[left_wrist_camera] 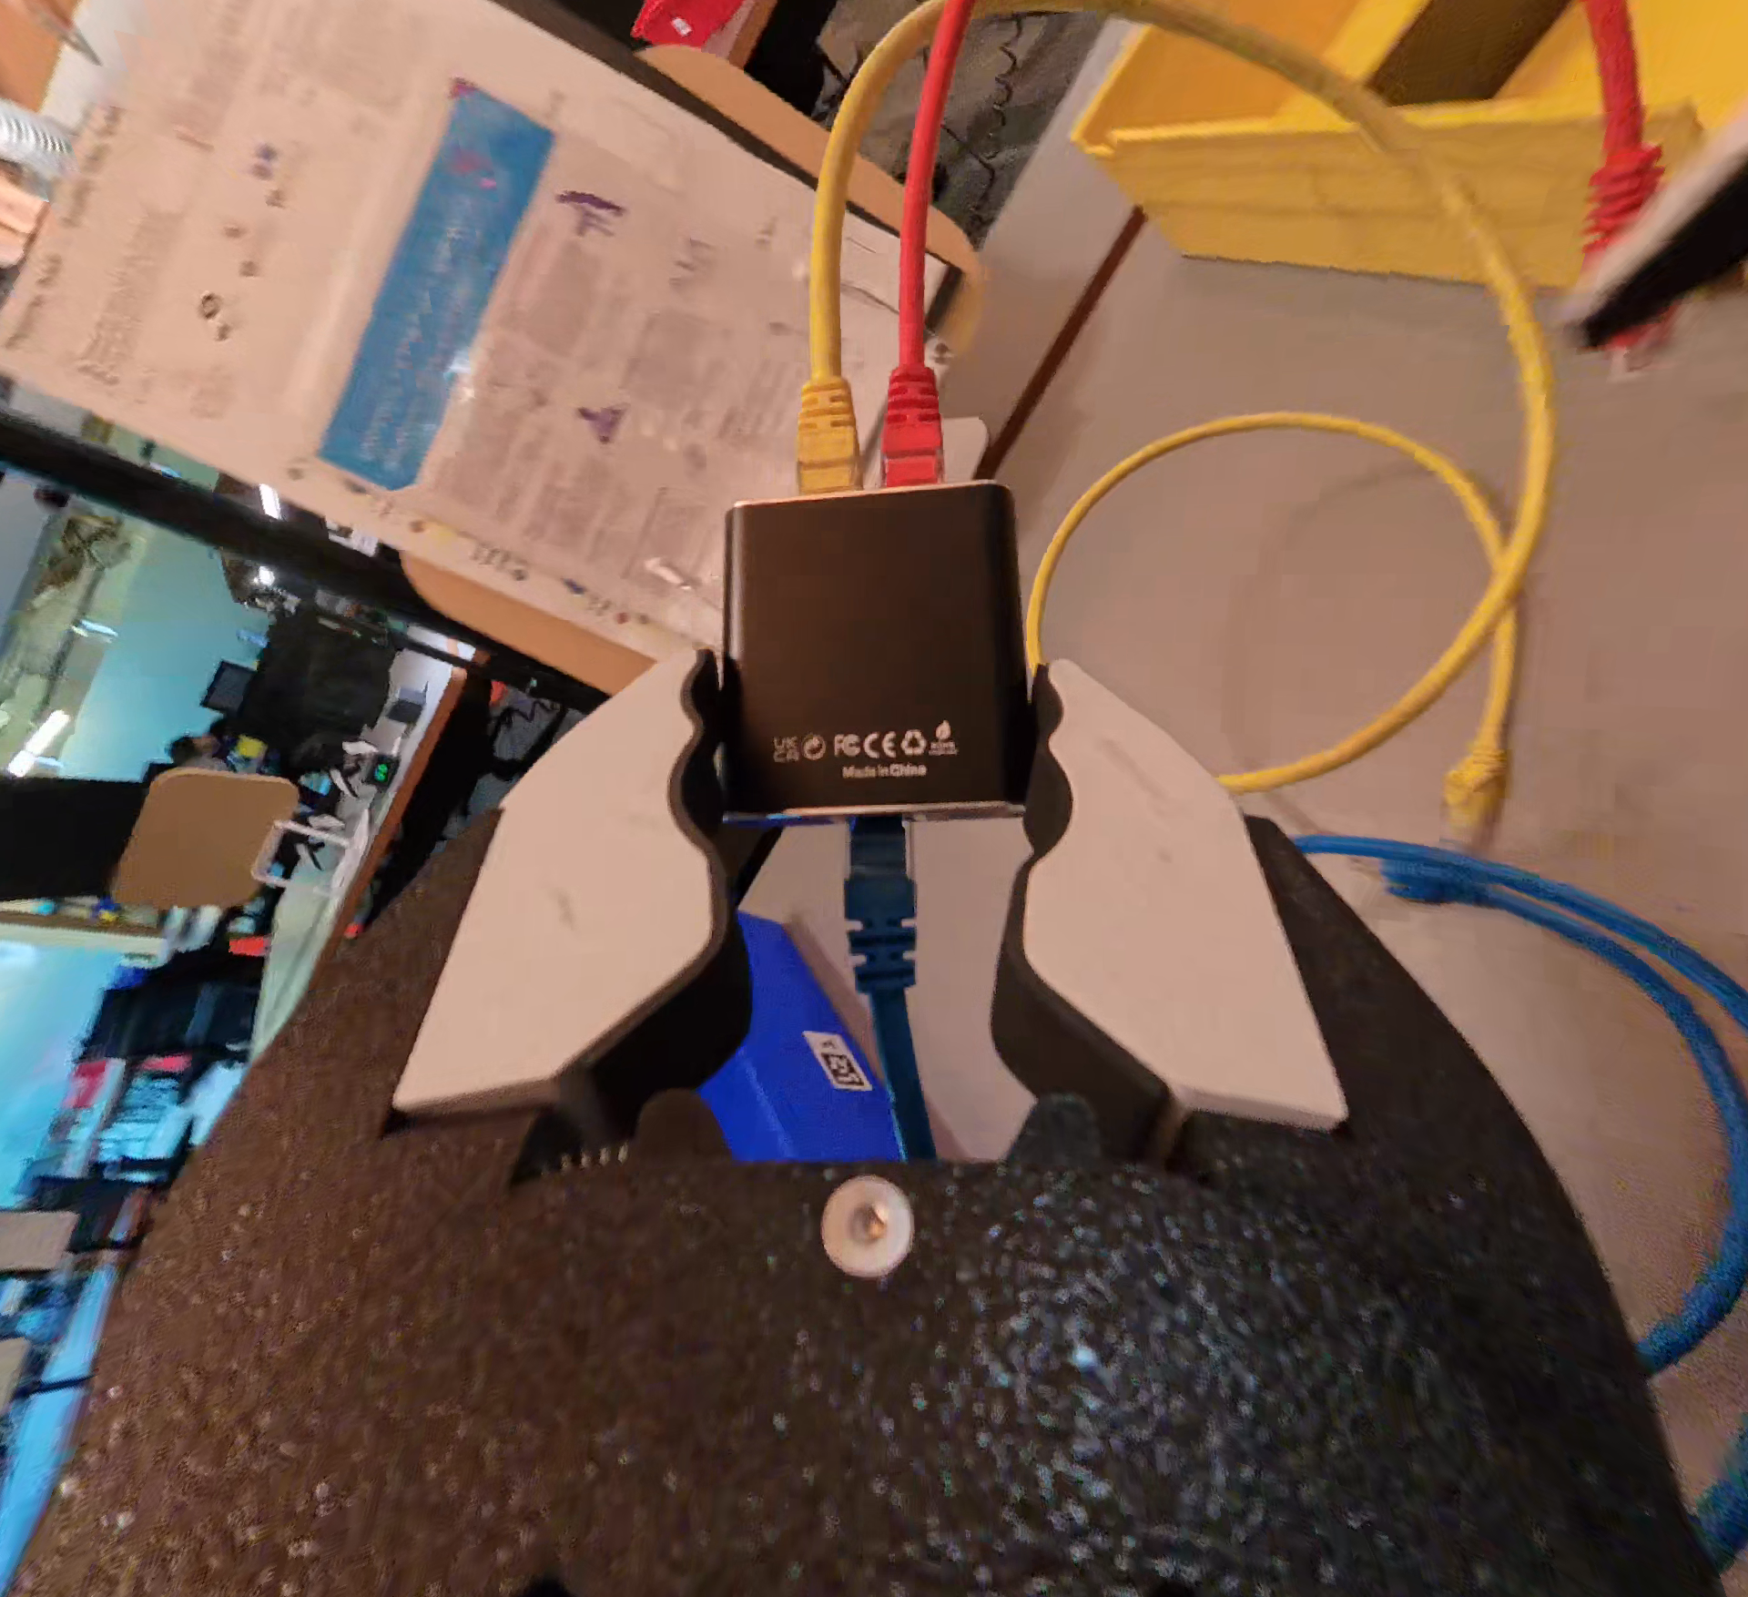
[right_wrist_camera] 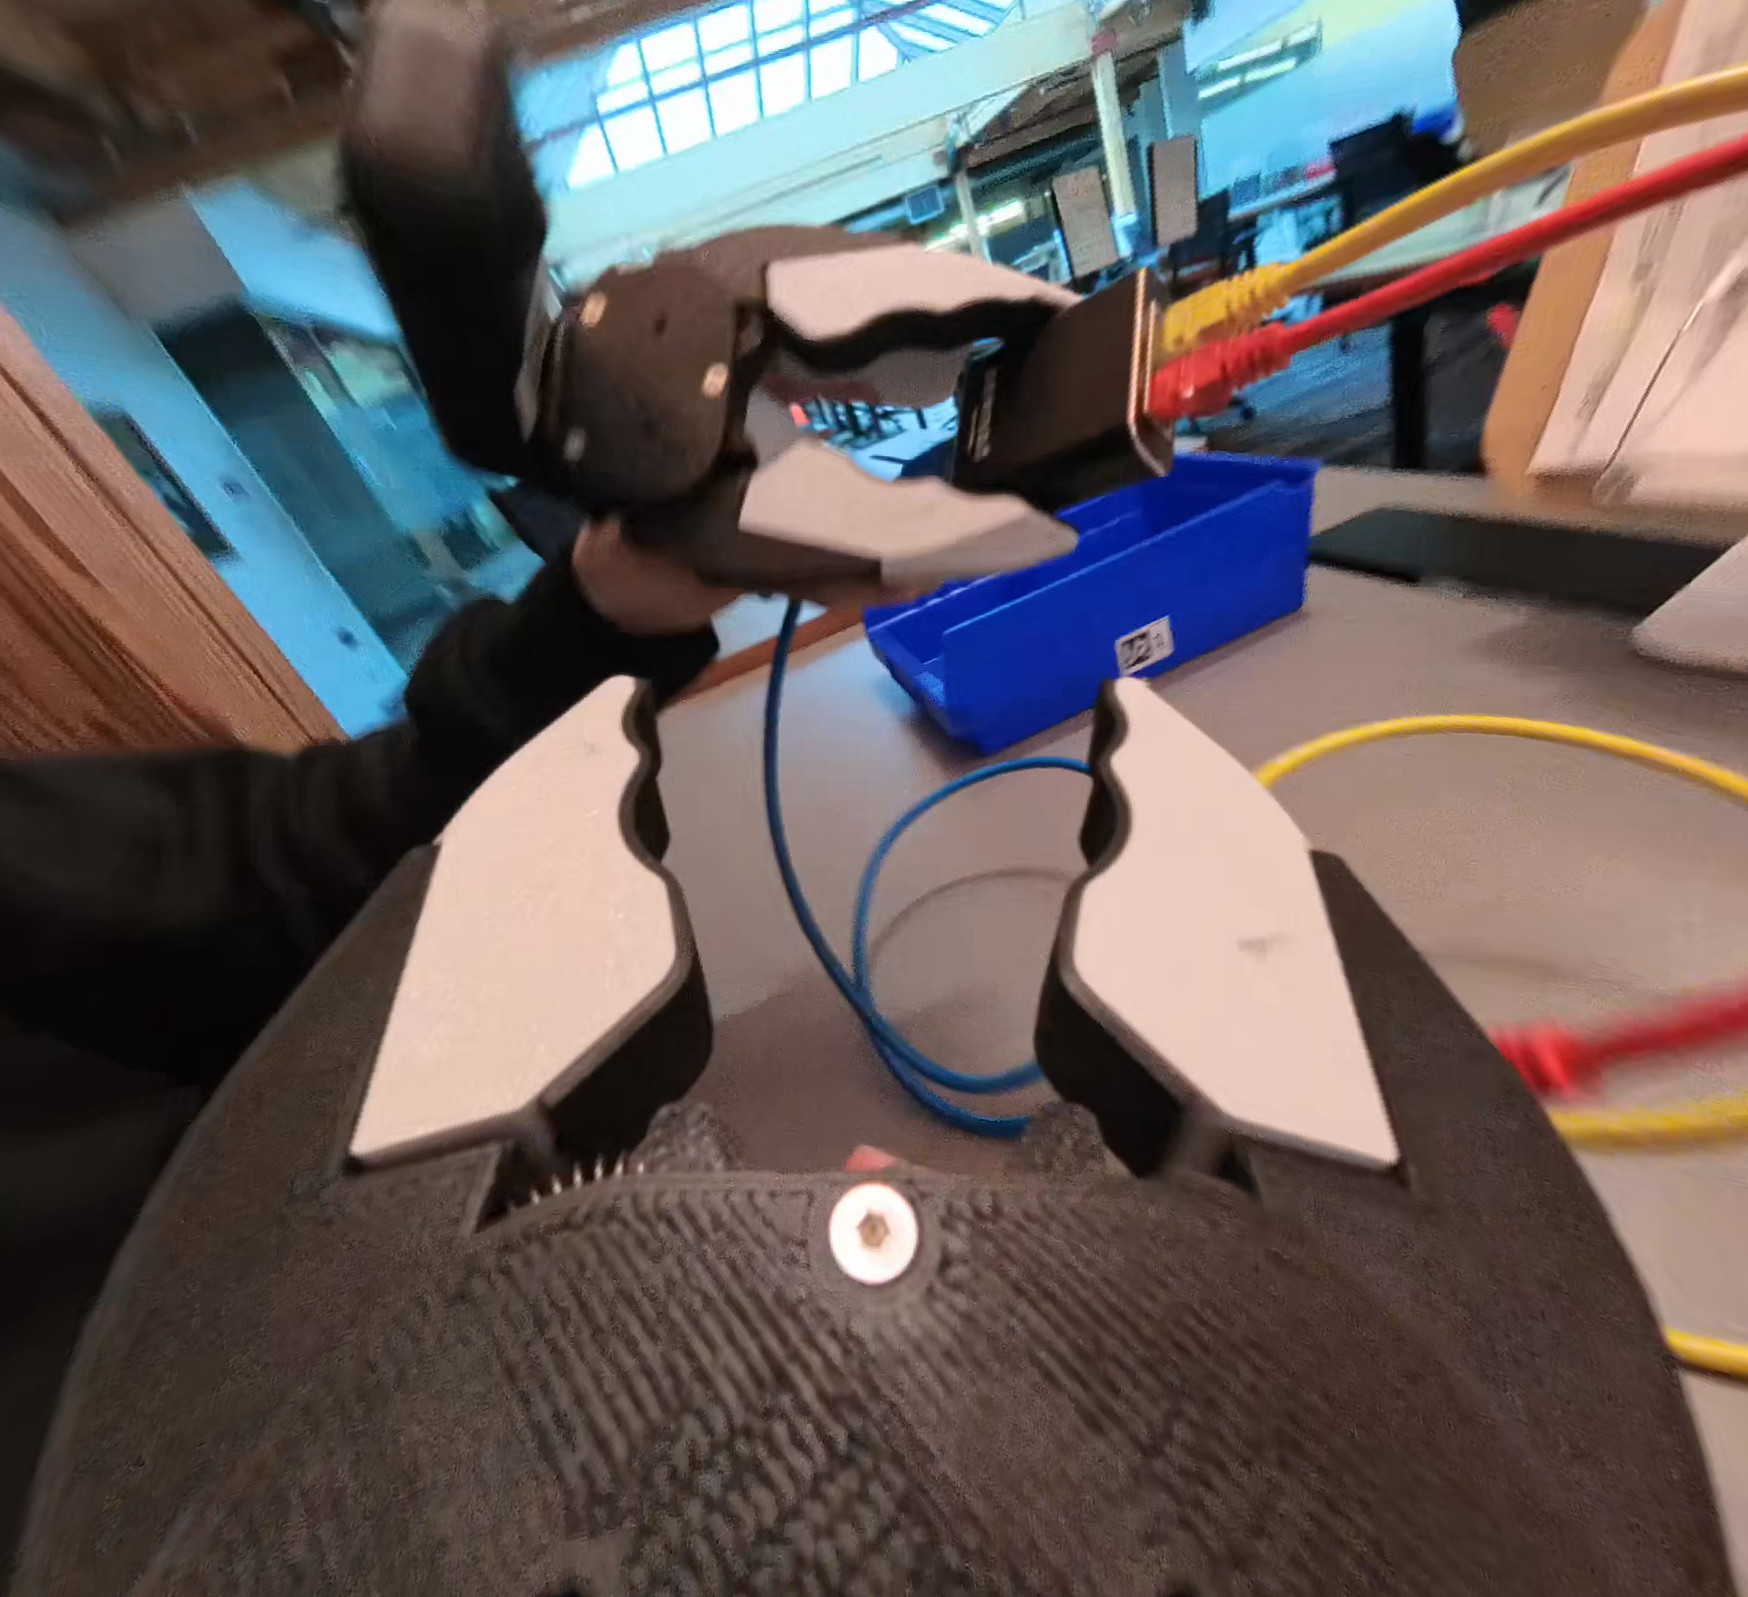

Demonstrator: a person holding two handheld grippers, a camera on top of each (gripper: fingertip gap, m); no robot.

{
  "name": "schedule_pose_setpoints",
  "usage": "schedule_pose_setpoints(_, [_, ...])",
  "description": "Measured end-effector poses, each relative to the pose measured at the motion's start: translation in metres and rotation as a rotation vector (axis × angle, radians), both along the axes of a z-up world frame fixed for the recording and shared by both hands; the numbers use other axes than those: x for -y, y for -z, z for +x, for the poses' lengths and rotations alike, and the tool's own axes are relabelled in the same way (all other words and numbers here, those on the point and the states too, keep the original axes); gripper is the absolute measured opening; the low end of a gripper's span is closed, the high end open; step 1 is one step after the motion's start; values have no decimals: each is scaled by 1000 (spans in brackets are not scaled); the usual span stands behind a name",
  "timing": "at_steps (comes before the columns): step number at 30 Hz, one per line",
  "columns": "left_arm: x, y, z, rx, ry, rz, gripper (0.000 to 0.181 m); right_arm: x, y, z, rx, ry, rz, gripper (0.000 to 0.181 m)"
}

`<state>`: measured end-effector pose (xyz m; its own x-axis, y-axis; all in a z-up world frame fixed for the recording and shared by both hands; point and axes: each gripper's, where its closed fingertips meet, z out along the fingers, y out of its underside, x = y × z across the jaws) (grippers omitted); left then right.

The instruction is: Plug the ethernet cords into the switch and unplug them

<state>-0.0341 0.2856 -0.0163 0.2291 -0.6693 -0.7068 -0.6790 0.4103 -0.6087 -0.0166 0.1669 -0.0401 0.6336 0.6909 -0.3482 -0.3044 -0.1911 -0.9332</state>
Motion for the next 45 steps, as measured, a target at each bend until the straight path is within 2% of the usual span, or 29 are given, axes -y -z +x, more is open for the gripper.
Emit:
schedule_pose_setpoints(2, [6, 29, 6, -52, 10, 87, 61, -18, 22, 1, -81, 1, -111, 71])
schedule_pose_setpoints(5, [18, 58, 13, -71, 67, 155, 61, -41, 52, 7, -146, 25, -204, 74])
schedule_pose_setpoints(6, [23, 65, 14, -59, 104, 155, 61, -46, 58, 9, -190, 22, -223, 77])
schedule_pose_setpoints(8, [34, 75, 17, -29, 187, 118, 61, -52, 67, 9, -279, -21, -254, 70])
schedule_pose_setpoints(10, [46, 82, 21, 16, 279, 56, 61, -50, 69, 2, -333, -107, -247, 68])
schedule_pose_setpoints(12, [52, 94, 23, 17, 340, 7, 61, -47, 64, -3, -381, -163, -223, 50])
schedule_pose_setpoints(13, [52, 100, 24, 9, 350, -3, 61, -50, 66, -2, -392, -146, -238, 42])
schedule_pose_setpoints(14, [53, 102, 25, 30, 372, -10, 61, -53, 72, 1, -372, -129, -242, 25])
schedule_pose_setpoints(16, [57, 103, 26, 60, 437, -28, 61, -52, 75, 0, -436, -197, -302, 24])
schedule_pose_setpoints(19, [54, 108, 26, 69, 475, -14, 61, -57, 82, 2, -485, -166, -344, 24])
schedule_pose_setpoints(23, [55, 97, 20, 165, 504, -17, 54, -62, 85, 15, -684, -202, -431, 24])
schedule_pose_setpoints(29, [56, 102, 16, 381, 561, -386, 57, -61, 85, 8, -771, -243, -464, 24])
schedule_pose_setpoints(31, [54, 101, 14, 446, 563, -432, 57, -65, 89, 8, -806, -213, -467, 24])
schedule_pose_setpoints(33, [52, 109, 14, 436, 548, -427, 58, -68, 94, 9, -836, -192, -487, 24])
schedule_pose_setpoints(38, [47, 128, 13, 420, 527, -266, 59, -71, 104, 7, -809, -173, -498, 23])
schedule_pose_setpoints(42, [45, 138, 12, 467, 533, -328, 61, -70, 107, 2, -749, -153, -494, 24])
schedule_pose_setpoints(45, [44, 143, 11, 476, 504, -301, 61, -72, 109, 1, -777, -127, -503, 24])
